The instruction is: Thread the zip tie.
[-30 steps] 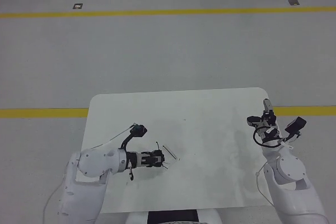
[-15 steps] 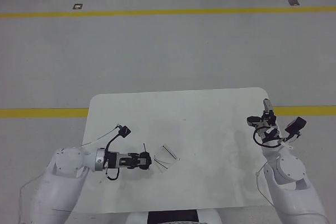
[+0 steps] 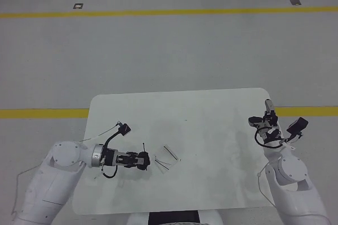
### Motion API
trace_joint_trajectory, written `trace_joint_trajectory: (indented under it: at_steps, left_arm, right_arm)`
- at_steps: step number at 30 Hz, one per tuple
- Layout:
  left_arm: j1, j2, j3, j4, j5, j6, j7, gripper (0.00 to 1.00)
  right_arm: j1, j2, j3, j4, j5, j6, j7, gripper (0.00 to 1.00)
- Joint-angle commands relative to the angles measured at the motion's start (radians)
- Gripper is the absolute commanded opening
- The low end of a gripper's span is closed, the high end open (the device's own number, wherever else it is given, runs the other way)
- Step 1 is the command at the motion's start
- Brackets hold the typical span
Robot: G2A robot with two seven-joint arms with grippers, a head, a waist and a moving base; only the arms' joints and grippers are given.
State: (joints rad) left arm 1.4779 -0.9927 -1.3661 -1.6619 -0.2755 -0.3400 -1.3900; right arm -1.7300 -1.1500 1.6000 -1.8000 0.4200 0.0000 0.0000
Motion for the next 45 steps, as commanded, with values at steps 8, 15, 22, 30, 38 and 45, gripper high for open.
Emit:
trace_joint_trajectory:
  at_steps: [8, 15, 22, 30, 38, 45]
  left_arm:
    - [0.000, 0.000, 0.000, 0.000, 0.000, 0.000, 0.000, 0.00]
    - [0.000, 0.000, 0.000, 0.000, 0.000, 0.000, 0.000, 0.00]
    - [-0.027, 0.005, 0.017, 0.022, -0.005, 0.000, 0.000, 0.00]
    - [-0.119, 0.049, 0.140, 0.064, -0.193, 0.000, 0.000, 0.00]
    - [-0.266, 0.148, 0.337, 0.096, -0.296, 0.000, 0.000, 0.00]
    - [-0.366, 0.211, 0.470, 0.097, -0.378, 0.000, 0.000, 0.00]
  right_arm:
    - [0.000, 0.000, 0.000, 0.000, 0.000, 0.000, 0.000, 1.00]
    - [0.000, 0.000, 0.000, 0.000, 0.000, 0.000, 0.000, 1.00]
    - [0.000, 0.000, 0.000, 0.000, 0.000, 0.000, 0.000, 1.00]
    - [0.000, 0.000, 0.000, 0.000, 0.000, 0.000, 0.000, 1.00]
    - [0.000, 0.000, 0.000, 0.000, 0.000, 0.000, 0.000, 1.00]
    - [0.000, 0.000, 0.000, 0.000, 0.000, 0.000, 0.000, 1.00]
